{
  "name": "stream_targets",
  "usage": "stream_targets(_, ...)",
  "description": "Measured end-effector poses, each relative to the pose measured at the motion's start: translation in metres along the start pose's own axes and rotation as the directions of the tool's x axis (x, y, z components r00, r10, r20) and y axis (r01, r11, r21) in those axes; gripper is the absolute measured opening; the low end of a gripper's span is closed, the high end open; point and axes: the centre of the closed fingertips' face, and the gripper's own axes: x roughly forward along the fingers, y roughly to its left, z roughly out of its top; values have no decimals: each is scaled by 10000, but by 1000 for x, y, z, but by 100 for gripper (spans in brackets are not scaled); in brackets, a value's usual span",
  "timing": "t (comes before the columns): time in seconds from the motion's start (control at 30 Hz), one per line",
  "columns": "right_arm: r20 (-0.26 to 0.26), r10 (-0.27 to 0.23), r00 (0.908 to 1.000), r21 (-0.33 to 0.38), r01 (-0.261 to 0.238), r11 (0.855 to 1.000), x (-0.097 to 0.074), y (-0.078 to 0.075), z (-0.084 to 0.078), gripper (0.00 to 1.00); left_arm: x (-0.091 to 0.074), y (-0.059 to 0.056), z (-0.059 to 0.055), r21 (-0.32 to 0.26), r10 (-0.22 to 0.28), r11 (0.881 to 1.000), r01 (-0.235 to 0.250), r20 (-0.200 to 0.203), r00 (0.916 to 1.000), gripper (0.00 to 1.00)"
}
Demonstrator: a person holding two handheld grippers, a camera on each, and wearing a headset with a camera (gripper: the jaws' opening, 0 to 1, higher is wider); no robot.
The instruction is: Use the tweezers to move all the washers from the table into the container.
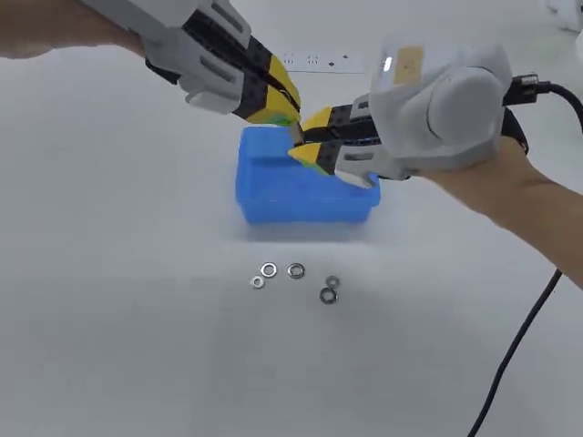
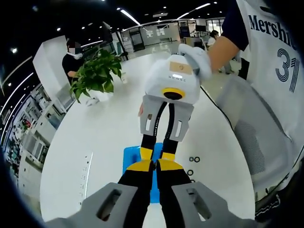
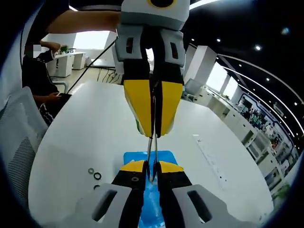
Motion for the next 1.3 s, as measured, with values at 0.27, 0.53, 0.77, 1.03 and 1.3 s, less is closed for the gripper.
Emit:
stream_targets(0.27, -234, 228, 9995, 452, -218, 9987, 21, -9, -29, 10, 20, 12, -22, -513, -253, 9984, 251, -35, 9997, 7)
stream_targets(0.53, -357, 555, 9978, 1109, -512, 9925, 43, -7, -51, 10, 43, 18, -47, -828, -384, 9960, 351, -389, 9985, 7)
stream_targets(0.77, -453, 775, 9960, 1431, -703, 9872, 52, -2, -61, 10, 53, 18, -58, -1094, -614, 9924, 561, -459, 9971, 7)
stream_targets(1.03, -687, 906, 9935, 1523, -793, 9851, 58, 2, -72, 10, 60, 14, -64, -1363, -736, 9885, 654, -563, 9957, 7)
stream_targets(1.3, -748, 782, 9941, 1468, -666, 9869, 53, -1, -66, 12, 57, 14, -56, -1248, -616, 9907, 549, -502, 9968, 7)
